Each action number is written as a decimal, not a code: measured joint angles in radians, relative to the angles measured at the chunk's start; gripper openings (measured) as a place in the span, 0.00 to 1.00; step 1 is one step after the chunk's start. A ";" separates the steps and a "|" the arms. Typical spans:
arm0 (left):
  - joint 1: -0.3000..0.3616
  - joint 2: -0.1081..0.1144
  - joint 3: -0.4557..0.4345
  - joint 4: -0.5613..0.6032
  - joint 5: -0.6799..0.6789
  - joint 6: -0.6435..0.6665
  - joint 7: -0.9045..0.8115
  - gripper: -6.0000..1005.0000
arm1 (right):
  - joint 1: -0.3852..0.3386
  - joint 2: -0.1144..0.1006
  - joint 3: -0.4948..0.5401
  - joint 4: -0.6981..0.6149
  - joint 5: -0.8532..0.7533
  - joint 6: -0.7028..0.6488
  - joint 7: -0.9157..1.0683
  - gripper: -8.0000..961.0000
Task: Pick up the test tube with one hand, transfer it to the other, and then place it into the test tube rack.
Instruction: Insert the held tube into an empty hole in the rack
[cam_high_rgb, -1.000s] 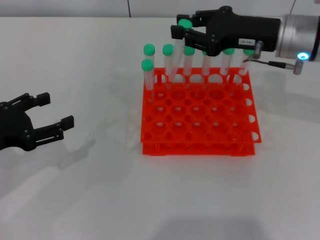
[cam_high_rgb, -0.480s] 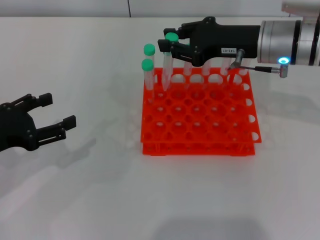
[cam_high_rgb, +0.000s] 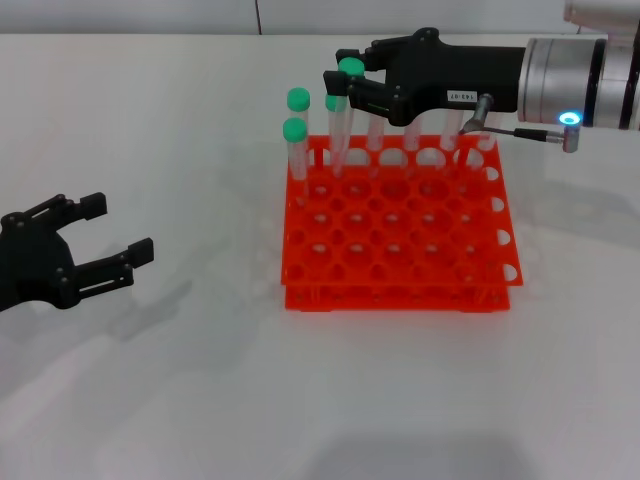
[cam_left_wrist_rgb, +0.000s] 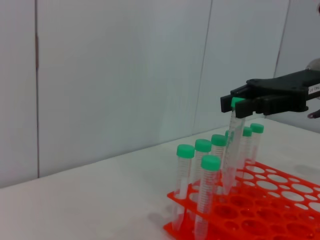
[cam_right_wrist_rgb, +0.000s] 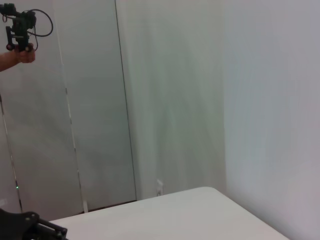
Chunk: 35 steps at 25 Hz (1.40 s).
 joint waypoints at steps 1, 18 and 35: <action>-0.001 0.000 -0.003 -0.005 0.000 0.000 0.000 0.87 | 0.000 0.000 -0.002 0.000 0.003 0.002 -0.002 0.28; -0.006 -0.001 -0.012 -0.022 0.000 0.008 0.010 0.87 | -0.002 0.004 -0.027 0.029 0.028 0.039 -0.036 0.28; -0.021 0.001 -0.012 -0.038 0.000 0.001 0.018 0.87 | 0.019 0.004 -0.173 0.037 0.108 0.131 -0.054 0.28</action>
